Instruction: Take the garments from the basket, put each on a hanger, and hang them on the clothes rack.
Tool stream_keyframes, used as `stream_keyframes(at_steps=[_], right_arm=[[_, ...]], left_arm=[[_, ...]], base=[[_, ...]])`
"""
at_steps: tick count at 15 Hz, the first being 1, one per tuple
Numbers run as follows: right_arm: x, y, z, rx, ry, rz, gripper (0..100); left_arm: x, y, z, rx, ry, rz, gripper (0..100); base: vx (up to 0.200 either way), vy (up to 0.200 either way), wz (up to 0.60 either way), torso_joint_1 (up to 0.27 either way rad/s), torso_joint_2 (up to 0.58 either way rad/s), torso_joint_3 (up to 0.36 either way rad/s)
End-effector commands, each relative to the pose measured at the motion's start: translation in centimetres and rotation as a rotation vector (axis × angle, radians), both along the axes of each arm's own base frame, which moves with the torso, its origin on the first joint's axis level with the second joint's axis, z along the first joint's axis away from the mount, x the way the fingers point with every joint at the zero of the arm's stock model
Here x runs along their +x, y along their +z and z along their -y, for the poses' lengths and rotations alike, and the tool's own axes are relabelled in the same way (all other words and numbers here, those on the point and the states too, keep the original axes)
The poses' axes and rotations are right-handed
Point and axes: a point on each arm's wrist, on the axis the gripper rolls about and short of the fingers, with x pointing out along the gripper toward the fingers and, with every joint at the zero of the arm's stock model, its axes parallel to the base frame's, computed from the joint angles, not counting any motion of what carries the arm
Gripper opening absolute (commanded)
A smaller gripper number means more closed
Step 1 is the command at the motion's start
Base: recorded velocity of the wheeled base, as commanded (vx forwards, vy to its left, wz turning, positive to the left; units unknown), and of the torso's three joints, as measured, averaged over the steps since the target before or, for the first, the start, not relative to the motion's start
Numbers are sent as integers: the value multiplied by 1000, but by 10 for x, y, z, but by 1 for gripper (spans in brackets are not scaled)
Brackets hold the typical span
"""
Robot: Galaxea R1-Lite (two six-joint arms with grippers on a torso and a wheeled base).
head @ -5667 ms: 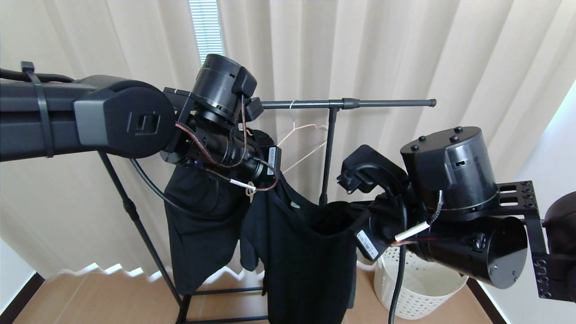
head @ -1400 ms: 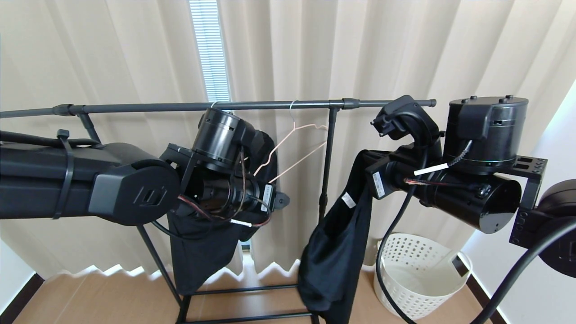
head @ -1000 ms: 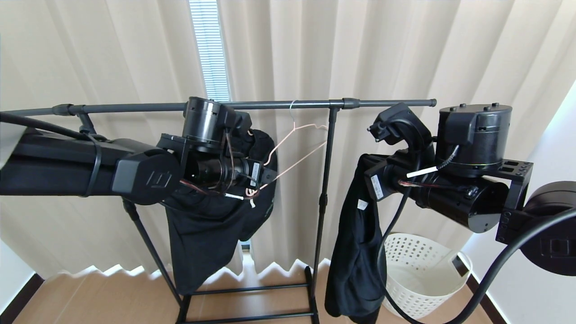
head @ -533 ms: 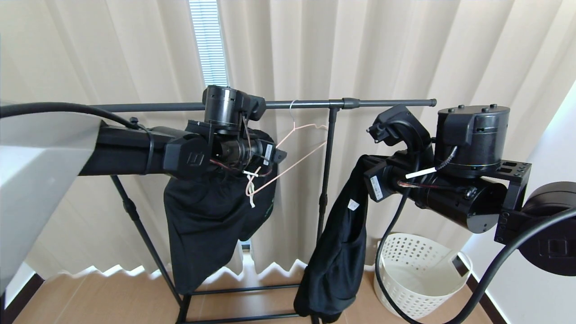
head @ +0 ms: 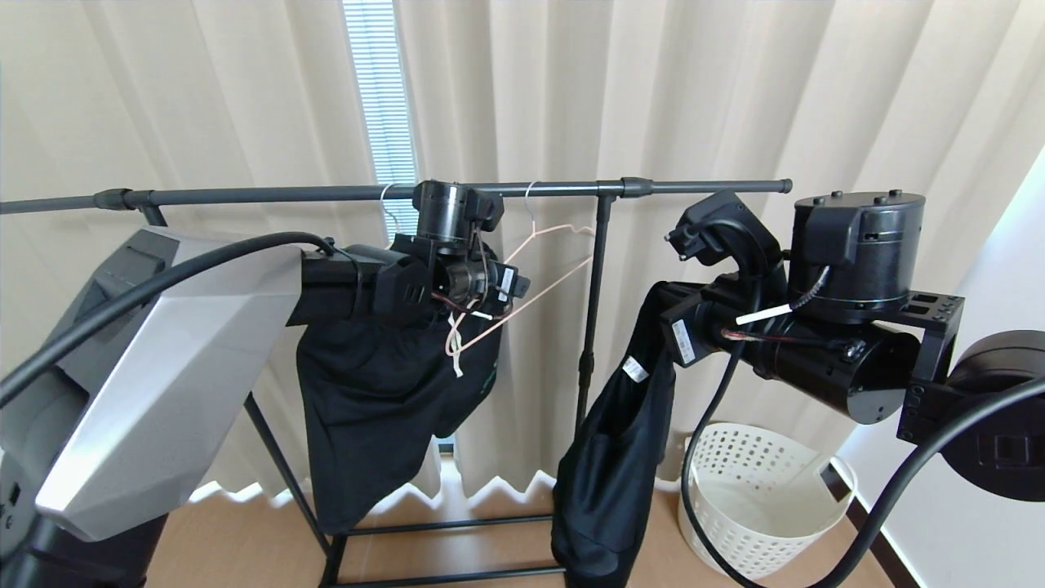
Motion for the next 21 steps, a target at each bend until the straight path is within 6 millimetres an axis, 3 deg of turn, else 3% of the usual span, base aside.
stream_keyframes(at_steps=[1,6,18,19,21], right_arm=[[0,0,0,1,0,2,0],[0,0,0,-1,0,-1,0],[-1,-1,0,-2,2,1,0],[0,-2,0,-3,2,0,0],[-1,-1,0,-2,2,1,0]], left_arm=[[13,-13,1,3,10,-5,100],[21,-31,-4,32,24,-63,100],[23,-35,-5,32,22,-71,100],[23,-35,-5,32,22,-71,0],[23,-36,-5,32,23,-74,0]], base=[[0,0,0,0,0,0],[0,0,0,0,0,0],[0,0,0,0,0,0],[0,0,0,0,0,0],[0,0,0,0,0,0]])
